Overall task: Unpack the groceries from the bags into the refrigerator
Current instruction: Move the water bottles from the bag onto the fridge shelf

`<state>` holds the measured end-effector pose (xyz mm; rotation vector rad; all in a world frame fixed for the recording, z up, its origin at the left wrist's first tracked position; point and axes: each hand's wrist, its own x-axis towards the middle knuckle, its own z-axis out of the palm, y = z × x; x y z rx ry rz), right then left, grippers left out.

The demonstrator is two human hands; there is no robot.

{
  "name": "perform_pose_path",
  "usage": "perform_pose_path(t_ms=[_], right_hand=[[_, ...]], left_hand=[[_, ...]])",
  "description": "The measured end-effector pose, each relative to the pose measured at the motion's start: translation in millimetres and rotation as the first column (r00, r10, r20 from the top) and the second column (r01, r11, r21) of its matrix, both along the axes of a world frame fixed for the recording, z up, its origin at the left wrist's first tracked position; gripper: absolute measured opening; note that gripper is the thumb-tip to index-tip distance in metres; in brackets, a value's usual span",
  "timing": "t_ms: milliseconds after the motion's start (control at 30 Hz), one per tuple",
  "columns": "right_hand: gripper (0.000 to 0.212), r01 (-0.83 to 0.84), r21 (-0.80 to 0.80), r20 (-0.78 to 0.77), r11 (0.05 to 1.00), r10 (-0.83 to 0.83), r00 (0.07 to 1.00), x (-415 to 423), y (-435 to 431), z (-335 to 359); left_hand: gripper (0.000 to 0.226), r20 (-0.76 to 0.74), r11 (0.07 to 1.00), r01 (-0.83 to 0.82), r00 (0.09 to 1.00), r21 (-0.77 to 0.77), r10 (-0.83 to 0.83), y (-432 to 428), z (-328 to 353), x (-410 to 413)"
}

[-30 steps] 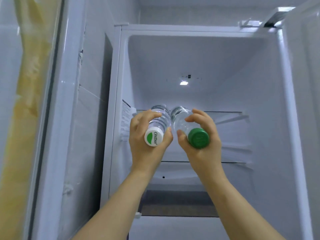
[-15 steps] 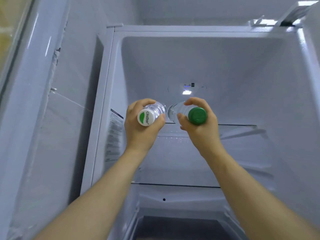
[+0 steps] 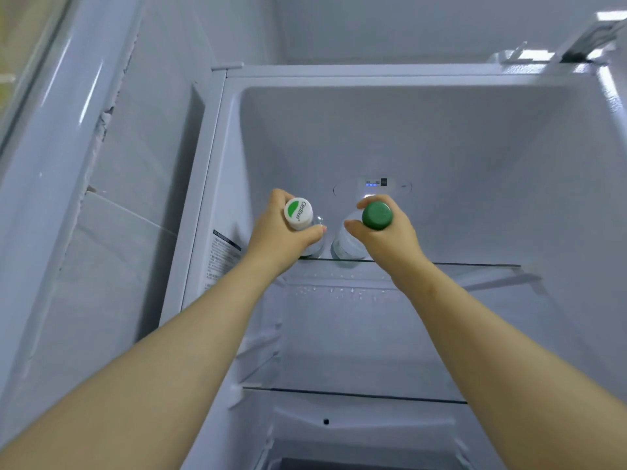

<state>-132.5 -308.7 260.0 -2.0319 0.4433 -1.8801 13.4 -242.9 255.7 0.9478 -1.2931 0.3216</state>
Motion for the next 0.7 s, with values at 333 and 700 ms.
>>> perform_pose_path(t_ms=[333,700], right_hand=[[0.035,-0.069,0.106,-0.134,0.992,0.083,0.988,-1.0,-16.8,4.4],[0.026,0.126,0.067,-0.268,0.99,-0.104,0.958,12.7,-35.5,7.3]], left_hand=[[0.041,0.17,0.878,-0.473,0.874,0.073,0.456,-21.9,5.6,6.7],[0.034,0.465,0.745,-0.641,0.725,0.186,0.507,-55.7,11.9,13.7]])
